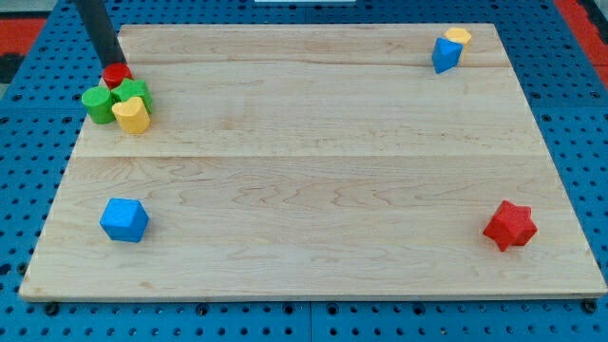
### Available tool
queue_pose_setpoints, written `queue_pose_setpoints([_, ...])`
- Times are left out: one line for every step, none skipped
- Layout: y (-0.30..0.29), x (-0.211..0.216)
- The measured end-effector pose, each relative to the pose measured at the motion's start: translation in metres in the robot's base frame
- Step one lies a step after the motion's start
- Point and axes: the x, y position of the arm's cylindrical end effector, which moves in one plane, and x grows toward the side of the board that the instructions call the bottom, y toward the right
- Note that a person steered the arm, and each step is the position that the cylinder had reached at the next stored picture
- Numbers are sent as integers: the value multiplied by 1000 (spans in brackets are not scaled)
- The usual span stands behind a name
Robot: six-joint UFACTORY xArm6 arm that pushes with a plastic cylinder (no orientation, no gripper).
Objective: Push the red circle into the green blocks
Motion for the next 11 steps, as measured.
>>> queue_pose_setpoints([0, -14])
queue_pose_setpoints([17, -25])
queue_pose_setpoints([31, -16])
queue_pose_setpoints([31, -2])
queue_pose_setpoints([30, 11])
queue_pose_setpoints([30, 18])
queue_pose_setpoints([30, 14])
queue_pose_setpoints([24, -6])
queue_pose_setpoints([-4, -9])
queue_pose_setpoints([-13, 4])
queue_pose_setpoints([-13, 16])
